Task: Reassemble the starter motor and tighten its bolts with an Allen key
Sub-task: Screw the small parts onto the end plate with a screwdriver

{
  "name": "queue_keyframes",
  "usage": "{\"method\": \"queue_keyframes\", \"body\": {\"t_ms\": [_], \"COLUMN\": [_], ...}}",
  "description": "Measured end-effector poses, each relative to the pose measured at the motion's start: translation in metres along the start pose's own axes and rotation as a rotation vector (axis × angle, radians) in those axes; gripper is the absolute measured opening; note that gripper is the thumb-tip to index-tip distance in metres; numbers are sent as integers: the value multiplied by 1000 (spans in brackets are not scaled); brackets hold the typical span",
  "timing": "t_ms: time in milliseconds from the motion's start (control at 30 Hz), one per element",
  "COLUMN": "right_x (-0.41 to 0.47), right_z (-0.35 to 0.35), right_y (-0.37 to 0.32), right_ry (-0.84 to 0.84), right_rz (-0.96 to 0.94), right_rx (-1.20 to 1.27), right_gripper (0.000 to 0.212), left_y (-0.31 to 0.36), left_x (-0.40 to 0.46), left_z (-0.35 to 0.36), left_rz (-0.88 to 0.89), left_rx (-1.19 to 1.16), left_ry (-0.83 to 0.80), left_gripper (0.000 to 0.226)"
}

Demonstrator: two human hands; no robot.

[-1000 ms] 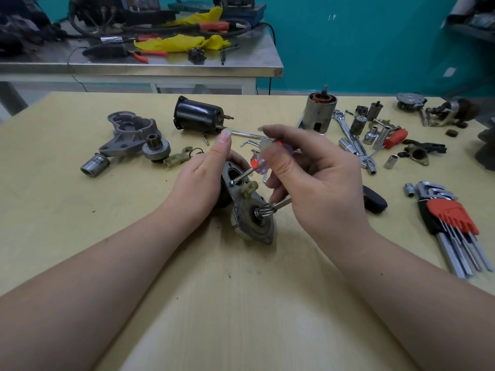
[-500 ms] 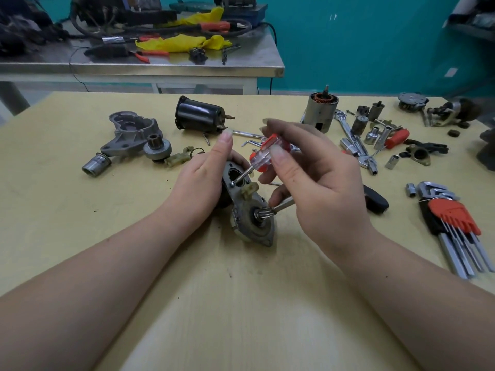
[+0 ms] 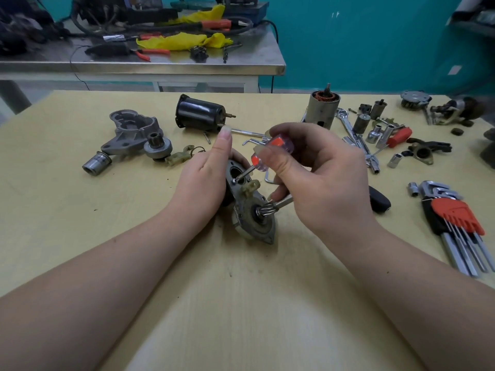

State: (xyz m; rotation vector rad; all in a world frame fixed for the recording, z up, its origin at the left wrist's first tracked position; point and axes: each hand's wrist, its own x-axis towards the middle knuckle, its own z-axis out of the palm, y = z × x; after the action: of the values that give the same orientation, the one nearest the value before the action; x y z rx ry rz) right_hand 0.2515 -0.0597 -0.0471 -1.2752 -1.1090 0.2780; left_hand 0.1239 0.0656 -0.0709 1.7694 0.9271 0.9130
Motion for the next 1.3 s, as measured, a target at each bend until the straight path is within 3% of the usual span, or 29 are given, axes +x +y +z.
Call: {"method": "queue_keyframes", "body": {"t_ms": [233,367,500,567,700,867,1300], "right_x": [3,3,3,4,4,8,2], "right_z": [-8,-5,2,3,-4,-12,1], "right_y": [-5,-7,-6,-5,-1,2,-11], "right_ry": [-194,-79,36,15,-81,-203,-44], "right_rz": [-104,-49,6,-7,-69,-79,-14], "right_rx": [18,-66,-78,-83,-36,-105,-166], "right_gripper": [40,17,19,15,36,40,16], "left_y": [1,-1,-2,-2,0,1,-3], "left_x": [1,0,1,1,0,0,-4], "left_z": [-1,2,2,2,1,1,5], "left_rz": [-31,-13,-5,-4,-5,-4,17], "left_rx": [-11,-8,-20,-21,1,-1,-31], "left_ry": [1,25,38,38,21,32,84], "left_gripper": [72,71,71,70,70,68,69]}}
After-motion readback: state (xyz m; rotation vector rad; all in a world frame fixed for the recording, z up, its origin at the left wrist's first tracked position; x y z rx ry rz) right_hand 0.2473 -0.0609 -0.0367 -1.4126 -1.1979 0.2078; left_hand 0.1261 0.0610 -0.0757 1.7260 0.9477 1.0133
